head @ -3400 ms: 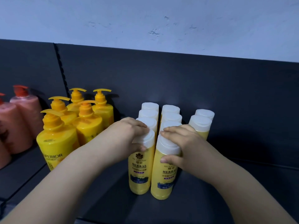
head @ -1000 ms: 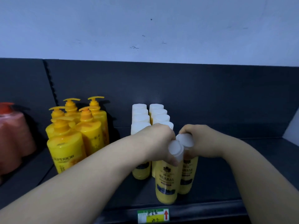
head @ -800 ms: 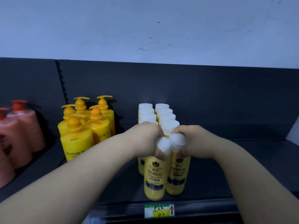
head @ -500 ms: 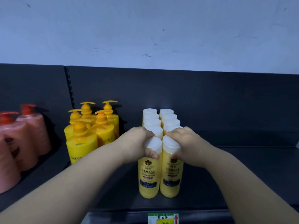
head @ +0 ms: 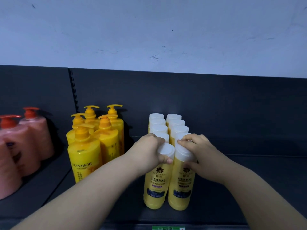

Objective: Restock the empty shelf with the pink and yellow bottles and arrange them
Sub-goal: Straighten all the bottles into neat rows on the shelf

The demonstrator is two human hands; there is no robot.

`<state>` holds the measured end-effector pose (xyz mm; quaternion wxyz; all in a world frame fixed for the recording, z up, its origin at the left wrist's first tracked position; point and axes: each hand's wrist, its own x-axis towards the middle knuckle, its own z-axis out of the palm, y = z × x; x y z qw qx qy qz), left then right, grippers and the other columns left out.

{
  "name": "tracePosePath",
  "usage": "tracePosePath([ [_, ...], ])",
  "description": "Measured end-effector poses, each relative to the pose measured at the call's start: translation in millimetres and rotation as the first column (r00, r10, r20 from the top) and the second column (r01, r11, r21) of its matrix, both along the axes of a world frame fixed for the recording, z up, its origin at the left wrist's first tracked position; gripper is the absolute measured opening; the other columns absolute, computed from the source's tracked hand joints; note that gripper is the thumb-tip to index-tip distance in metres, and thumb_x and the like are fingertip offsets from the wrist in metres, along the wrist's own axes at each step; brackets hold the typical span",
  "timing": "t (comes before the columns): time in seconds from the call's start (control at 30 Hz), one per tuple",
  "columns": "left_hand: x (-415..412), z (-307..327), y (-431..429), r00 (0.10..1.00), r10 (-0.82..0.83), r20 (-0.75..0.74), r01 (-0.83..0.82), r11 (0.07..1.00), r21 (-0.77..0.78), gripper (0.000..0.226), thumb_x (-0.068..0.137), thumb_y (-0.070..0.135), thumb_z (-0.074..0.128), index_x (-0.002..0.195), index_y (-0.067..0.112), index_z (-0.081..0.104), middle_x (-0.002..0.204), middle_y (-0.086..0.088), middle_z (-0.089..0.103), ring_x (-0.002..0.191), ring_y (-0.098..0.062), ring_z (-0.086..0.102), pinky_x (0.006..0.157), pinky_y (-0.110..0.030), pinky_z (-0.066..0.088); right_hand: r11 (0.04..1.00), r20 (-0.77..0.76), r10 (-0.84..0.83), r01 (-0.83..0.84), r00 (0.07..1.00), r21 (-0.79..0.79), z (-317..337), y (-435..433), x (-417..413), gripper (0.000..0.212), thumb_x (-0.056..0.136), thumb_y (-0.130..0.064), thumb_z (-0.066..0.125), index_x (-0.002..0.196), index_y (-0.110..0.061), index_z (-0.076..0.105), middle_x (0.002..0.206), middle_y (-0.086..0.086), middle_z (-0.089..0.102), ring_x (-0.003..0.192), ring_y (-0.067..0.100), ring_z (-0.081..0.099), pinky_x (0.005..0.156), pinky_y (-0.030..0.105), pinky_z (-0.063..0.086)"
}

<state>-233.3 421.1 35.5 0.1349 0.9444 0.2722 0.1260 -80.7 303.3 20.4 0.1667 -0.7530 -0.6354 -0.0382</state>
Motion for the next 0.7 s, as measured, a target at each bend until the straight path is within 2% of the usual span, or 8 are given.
tracePosePath([
  [0.13, -0.1, -5.9, 1.0, 0.996, 0.044, 0.075, -0.042, 0.998, -0.036, 0.066, 0.077, 0.047, 0.070, 0.130, 0.012, 0.052, 0.129, -0.005, 0.049, 0.117, -0.020, 0.046, 0.097, -0.030, 0.041, 0.999, -0.011, -0.017, 0.018, 1.000, 0.049, -6.0, -1.2, 0.5, 0.067, 0.083, -0.031, 0.065, 0.143, -0.031, 0.034, 0.137, -0.020, 0.028, 0.126, 0.002, 0.019, 0.109, 0.026, 0.026],
  [0.23, -0.6, -9.9, 0.4, 0.990, 0.064, 0.125, -0.057, 0.997, -0.061, 0.069, 0.078, 0.046, 0.069, 0.136, 0.015, 0.048, 0.134, -0.004, 0.047, 0.121, -0.019, 0.045, 0.097, -0.025, 0.037, 0.997, -0.055, -0.049, 0.052, 0.997, 0.060, -9.8, -1.8, -0.4, 0.071, 0.079, -0.036, 0.066, 0.142, -0.034, 0.034, 0.143, -0.018, 0.020, 0.134, 0.005, 0.011, 0.112, 0.032, 0.025],
  [0.37, 1.7, -12.6, 0.4, 0.982, 0.073, 0.174, -0.056, 0.993, -0.100, 0.074, 0.077, 0.046, 0.071, 0.139, 0.017, 0.044, 0.139, -0.002, 0.044, 0.126, -0.017, 0.040, 0.099, -0.022, 0.033, 0.999, -0.157, -0.037, 0.043, 0.987, 0.031, -13.7, 3.3, -1.2, 0.080, 0.078, -0.036, 0.068, 0.146, -0.031, 0.025, 0.148, -0.018, 0.010, 0.137, 0.000, 0.003, 0.109, 0.023, 0.022],
  [0.43, 1.6, -12.7, 0.8, 0.986, 0.067, 0.150, -0.056, 0.995, -0.078, 0.074, 0.076, 0.047, 0.070, 0.140, 0.018, 0.043, 0.140, -0.001, 0.042, 0.127, -0.017, 0.040, 0.100, -0.022, 0.033, 0.999, -0.178, -0.030, 0.034, 0.984, 0.017, -16.1, 4.7, 0.1, 0.081, 0.079, -0.036, 0.068, 0.147, -0.030, 0.024, 0.150, -0.017, 0.010, 0.138, -0.001, 0.002, 0.108, 0.020, 0.017],
  [0.53, -3.7, -11.0, 2.9, 0.991, 0.055, 0.122, -0.057, 0.998, 0.014, 0.071, 0.077, 0.053, 0.067, 0.137, 0.021, 0.047, 0.132, 0.003, 0.038, 0.120, -0.014, 0.042, 0.100, -0.023, 0.036, 0.996, -0.279, -0.014, 0.039, 0.960, 0.084, -15.9, 3.3, 1.8, 0.078, 0.082, -0.047, 0.064, 0.147, -0.028, 0.026, 0.151, -0.016, 0.014, 0.140, 0.000, 0.007, 0.113, 0.025, 0.016],
  [0.6, -6.9, -8.3, 3.2, 0.996, 0.027, 0.086, -0.041, 0.985, 0.166, 0.069, 0.077, 0.062, 0.060, 0.134, 0.026, 0.047, 0.130, 0.004, 0.035, 0.120, -0.015, 0.038, 0.103, -0.030, 0.036, 0.968, -0.433, -0.034, 0.138, 0.901, 0.211, -18.6, 3.1, 3.6, 0.074, 0.084, -0.054, 0.053, 0.147, -0.023, 0.027, 0.152, -0.014, 0.019, 0.138, 0.000, 0.014, 0.112, 0.025, 0.017],
  [0.63, -6.7, -7.6, 3.4, 0.998, 0.011, 0.056, -0.024, 0.974, 0.227, 0.071, 0.078, 0.065, 0.056, 0.136, 0.028, 0.044, 0.135, 0.004, 0.032, 0.125, -0.016, 0.034, 0.106, -0.033, 0.033, 0.945, -0.532, -0.048, 0.211, 0.845, 0.250, -21.0, 3.3, 4.2, 0.072, 0.086, -0.055, 0.046, 0.147, -0.022, 0.027, 0.153, -0.012, 0.019, 0.137, 0.000, 0.015, 0.110, 0.024, 0.017],
  [0.7, -1.9, -8.9, 3.1, 1.000, -0.019, -0.006, 0.020, 0.966, 0.257, 0.076, 0.082, 0.068, 0.047, 0.144, 0.028, 0.031, 0.150, 0.002, 0.021, 0.138, -0.018, 0.021, 0.114, -0.035, 0.022, 0.921, -0.718, -0.057, 0.315, 0.694, 0.231, -28.0, 7.0, 5.0, 0.066, 0.091, -0.057, 0.033, 0.148, -0.025, 0.023, 0.155, -0.010, 0.019, 0.139, 0.003, 0.017, 0.110, 0.025, 0.016],
])
